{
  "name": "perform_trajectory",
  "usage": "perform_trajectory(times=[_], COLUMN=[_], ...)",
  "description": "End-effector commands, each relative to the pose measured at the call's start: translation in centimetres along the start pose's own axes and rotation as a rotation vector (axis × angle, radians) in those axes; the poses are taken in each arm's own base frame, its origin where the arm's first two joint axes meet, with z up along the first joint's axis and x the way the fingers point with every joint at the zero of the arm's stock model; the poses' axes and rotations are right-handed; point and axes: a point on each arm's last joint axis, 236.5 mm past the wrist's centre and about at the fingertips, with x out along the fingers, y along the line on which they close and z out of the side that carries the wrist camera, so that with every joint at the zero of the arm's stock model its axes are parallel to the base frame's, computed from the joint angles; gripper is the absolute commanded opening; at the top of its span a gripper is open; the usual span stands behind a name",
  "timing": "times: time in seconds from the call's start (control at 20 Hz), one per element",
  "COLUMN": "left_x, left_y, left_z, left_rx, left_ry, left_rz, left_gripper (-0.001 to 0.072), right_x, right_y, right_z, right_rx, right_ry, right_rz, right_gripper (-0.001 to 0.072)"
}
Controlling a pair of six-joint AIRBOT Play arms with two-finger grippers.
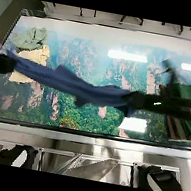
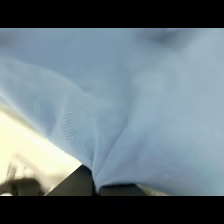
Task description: Fold the shirts.
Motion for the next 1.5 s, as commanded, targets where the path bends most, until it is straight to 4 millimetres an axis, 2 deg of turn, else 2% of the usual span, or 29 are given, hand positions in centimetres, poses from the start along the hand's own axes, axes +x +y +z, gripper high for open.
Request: perform_trajectory(times=[0.0,0.1,0.2,0.3,0.4,0.45,0.5,0.55,0.65,0.75,0.85,1.0,1.1,1.2,1.25,1.35,1.4,1.45], left_x=[-10.9,-16.7,-20.5,-21.7,-19.9,-18.0,-15.2,-11.8,-4.6,2.8,9.4,17.5,21.7,24.7,25.8,27.0,27.3,27.4], left_y=[-4.7,-5.4,-5.8,-5.8,-5.5,-5.1,-4.6,-4.0,-1.5,0.3,1.6,3.3,3.8,3.3,3.1,3.3,3.5,3.8], left_z=[6.9,9.3,10.1,10.2,9.9,9.6,8.9,7.6,3.8,-0.4,-3.1,-6.2,-8.3,-9.7,-10.1,-10.6,-10.4,-10.0], left_rx=[0.083,0.091,0.107,0.12,0.119,0.114,0.117,0.127,0.109,0.089,0.061,0.084,0.064,0.024,0.015,0.013,0.013,0.006], left_ry=[-0.291,-0.393,-0.412,-0.386,-0.31,-0.256,-0.182,-0.091,0.099,0.24,0.298,0.386,0.473,0.536,0.558,0.587,0.586,0.577], left_rz=[-0.052,-0.031,-0.015,-0.005,-0.002,0.0,0.0,0.001,0.044,0.047,0.044,0.039,0.026,-0.02,-0.038,-0.041,-0.04,-0.035], left_gripper=[0.0016,0.0016,0.0016,0.0015,0.0016,0.0016,0.0016,0.0016,0.0016,0.0016,0.0016,0.0017,0.0016,0.0017,0.0017,0.0017,0.005,0.0361], right_x=[-10.7,-14.7,-17.7,-19.8,-20.4,-19.9,-19.1,-17.9,-14.2,-8.3,-1.2,9.1,14.7,18.9,20.1,20.9,20.5,19.8], right_y=[4.6,7.7,9.5,11.3,12.0,11.2,9.9,8.1,3.6,-1.7,-7.4,-16.0,-18.8,-19.2,-19.1,-19.8,-20.2,-20.4], right_z=[3.8,5.1,5.4,5.8,6.4,6.8,7.2,8.0,9.6,9.9,9.8,9.6,8.3,8.0,8.5,10.6,12.4,14.1], right_rx=[-0.186,-0.267,-0.298,-0.32,-0.316,-0.305,-0.287,-0.266,-0.232,-0.151,-0.054,0.075,0.133,0.177,0.186,0.156,0.124,0.088], right_ry=[-0.197,-0.28,-0.32,-0.365,-0.392,-0.381,-0.355,-0.326,-0.236,-0.084,0.03,0.077,0.145,0.15,0.126,0.033,-0.037,-0.096], right_rz=[-0.094,-0.097,-0.117,-0.107,-0.098,-0.119,-0.152,-0.199,-0.294,-0.343,-0.366,-0.385,-0.33,-0.22,-0.177,-0.174,-0.185,-0.195], right_gripper=[0.0025,0.0025,0.0025,0.0025,0.0025,0.0025,0.0026,0.0026,0.0026,0.0026,0.0026,0.0026,0.0026,0.003,0.007,0.0432,0.0668,0.0712])
